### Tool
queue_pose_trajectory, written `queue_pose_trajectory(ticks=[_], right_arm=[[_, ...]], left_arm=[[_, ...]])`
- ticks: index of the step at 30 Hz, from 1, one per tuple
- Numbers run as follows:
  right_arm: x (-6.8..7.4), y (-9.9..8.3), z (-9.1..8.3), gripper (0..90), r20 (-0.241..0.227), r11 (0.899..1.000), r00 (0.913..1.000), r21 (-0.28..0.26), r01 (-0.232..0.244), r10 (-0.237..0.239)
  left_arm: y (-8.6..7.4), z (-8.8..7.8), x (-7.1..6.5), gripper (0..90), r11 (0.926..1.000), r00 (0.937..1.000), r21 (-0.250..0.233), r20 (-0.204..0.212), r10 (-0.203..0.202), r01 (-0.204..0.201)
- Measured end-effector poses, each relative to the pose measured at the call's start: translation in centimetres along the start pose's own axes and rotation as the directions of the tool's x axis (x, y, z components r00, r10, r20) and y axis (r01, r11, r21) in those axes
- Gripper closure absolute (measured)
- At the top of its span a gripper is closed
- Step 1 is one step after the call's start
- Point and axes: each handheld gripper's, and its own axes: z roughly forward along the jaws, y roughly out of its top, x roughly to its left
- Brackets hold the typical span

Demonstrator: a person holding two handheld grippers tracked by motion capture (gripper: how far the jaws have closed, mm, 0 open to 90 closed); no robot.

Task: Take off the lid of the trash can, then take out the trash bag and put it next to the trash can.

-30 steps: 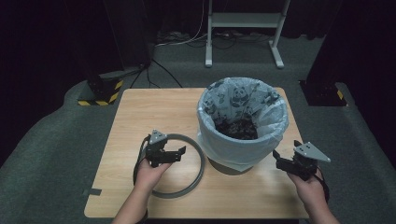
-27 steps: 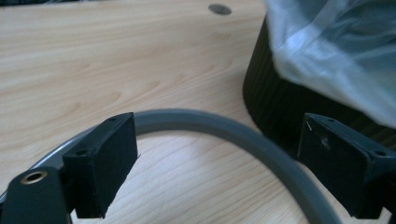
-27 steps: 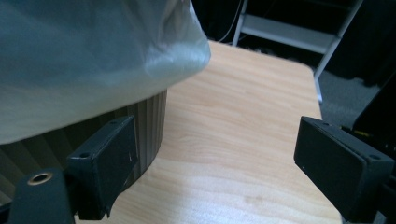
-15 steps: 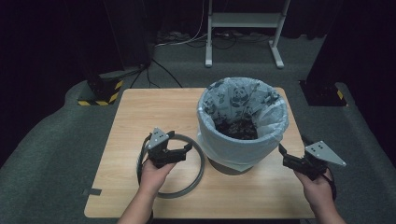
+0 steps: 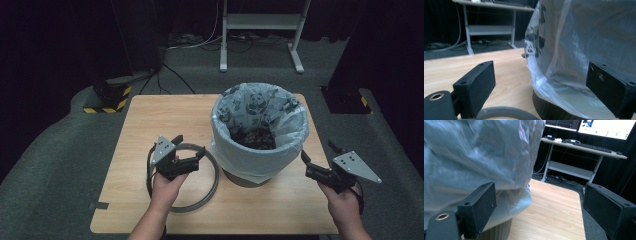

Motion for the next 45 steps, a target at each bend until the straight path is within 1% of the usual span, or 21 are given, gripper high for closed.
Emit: queue_pose_trajectory(ticks=[4,7,8,11,12,14,16,18,22,23,25,26,29,33,36,38,39,41,42,43,45], right_arm=[[0.1,0.8,-0.5,11.4,-0.001,0.999,0.9998,-0.035,-0.021,0.021],[0.2,1.4,-0.9,10.9,-0.006,0.998,0.9997,-0.059,-0.024,0.024],[0.2,1.6,-1.0,10.9,-0.008,0.998,0.9996,-0.063,-0.027,0.027],[0.2,2.0,-1.3,10.8,-0.017,0.996,0.9997,-0.082,-0.020,0.019],[0.3,2.1,-1.4,10.8,-0.015,0.996,0.9998,-0.085,-0.014,0.013],[0.3,2.3,-1.6,10.8,-0.018,0.995,0.9997,-0.093,-0.020,0.018],[0.3,2.6,-1.9,10.7,-0.030,0.994,0.9994,-0.106,-0.022,0.019],[0.3,2.9,-2.1,10.7,-0.039,0.993,0.9991,-0.119,-0.019,0.014],[0.3,3.6,-2.5,10.6,-0.056,0.989,0.9984,-0.150,-0.007,-0.001],[0.2,4.0,-2.6,10.7,-0.053,0.987,0.9986,-0.159,-0.009,0.001],[0.0,4.4,-2.7,10.7,-0.066,0.985,0.9977,-0.169,-0.027,0.016],[-0.1,4.7,-2.8,10.7,-0.076,0.984,0.9970,-0.176,-0.030,0.017],[-0.2,5.7,-2.8,11.2,-0.072,0.982,0.9974,-0.189,-0.024,0.011],[-0.2,7.1,-2.2,13.7,-0.062,0.981,0.9978,-0.190,-0.035,0.024],[-0.1,8.0,-1.3,16.2,-0.056,0.984,0.9981,-0.173,-0.036,0.027],[0.0,8.3,-0.6,17.6,-0.059,0.986,0.9977,-0.162,-0.042,0.032],[0.1,8.5,-0.3,18.8,-0.063,0.987,0.9974,-0.158,-0.044,0.035],[0.3,8.6,0.4,21.7,-0.057,0.989,0.9976,-0.140,-0.046,0.039],[0.4,8.6,0.8,22.6,-0.052,0.991,0.9978,-0.127,-0.047,0.041],[0.4,8.6,1.1,23.6,-0.052,0.992,0.9976,-0.115,-0.052,0.047],[0.4,8.5,1.8,24.8,-0.056,0.993,0.9959,-0.090,-0.076,0.072]], left_arm=[[0.4,-0.4,-0.2,6.6,0.9994,0.9997,-0.031,-0.021,0.013,-0.013],[0.7,-0.6,-0.4,9.4,0.9962,0.9998,-0.085,-0.005,0.017,-0.018],[0.8,-0.7,-0.5,10.0,0.9948,0.9994,-0.096,-0.007,0.033,-0.034],[0.9,-0.7,-0.9,11.2,0.9938,0.9987,-0.101,-0.023,0.045,-0.047],[0.9,-0.7,-1.0,12.8,0.9938,0.9991,-0.104,-0.018,0.038,-0.040],[1.0,-0.9,-1.2,14.7,0.9933,0.9994,-0.111,-0.016,0.031,-0.033],[1.3,-1.2,-1.4,14.6,0.9919,0.9991,-0.121,-0.026,0.035,-0.038],[1.5,-1.3,-1.7,14.7,0.9900,0.9991,-0.136,-0.024,0.034,-0.037],[2.7,-1.2,-2.4,14.8,0.9852,0.9987,-0.165,-0.027,0.044,-0.048],[2.9,-1.1,-2.6,15.0,0.9847,0.9987,-0.167,-0.023,0.046,-0.049],[3.6,-0.7,-2.9,15.5,0.9852,0.9981,-0.161,-0.029,0.054,-0.059],[4.0,-0.4,-3.1,15.5,0.9844,0.9983,-0.166,-0.025,0.053,-0.057],[5.0,0.2,-3.3,18.0,0.9837,0.9991,-0.175,-0.021,0.038,-0.041],[6.5,1.5,-3.6,22.4,0.9869,0.9990,-0.156,-0.021,0.040,-0.043],[7.5,2.5,-4.0,27.2,0.9878,0.9969,-0.136,-0.030,0.072,-0.076],[7.8,3.2,-4.2,30.5,0.9899,0.9967,-0.118,-0.032,0.075,-0.078],[7.9,3.5,-4.2,31.8,0.9907,0.9958,-0.107,-0.043,0.081,-0.085],[7.9,4.2,-4.1,33.4,0.9931,0.9959,-0.087,-0.051,0.075,-0.079],[7.9,4.4,-4.0,33.8,0.9935,0.9967,-0.091,-0.049,0.065,-0.069],[7.9,4.5,-3.9,34.2,0.9944,0.9979,-0.093,-0.048,0.045,-0.049],[7.8,4.6,-3.8,34.8,0.9949,0.9987,-0.098,-0.048,0.020,-0.025]])
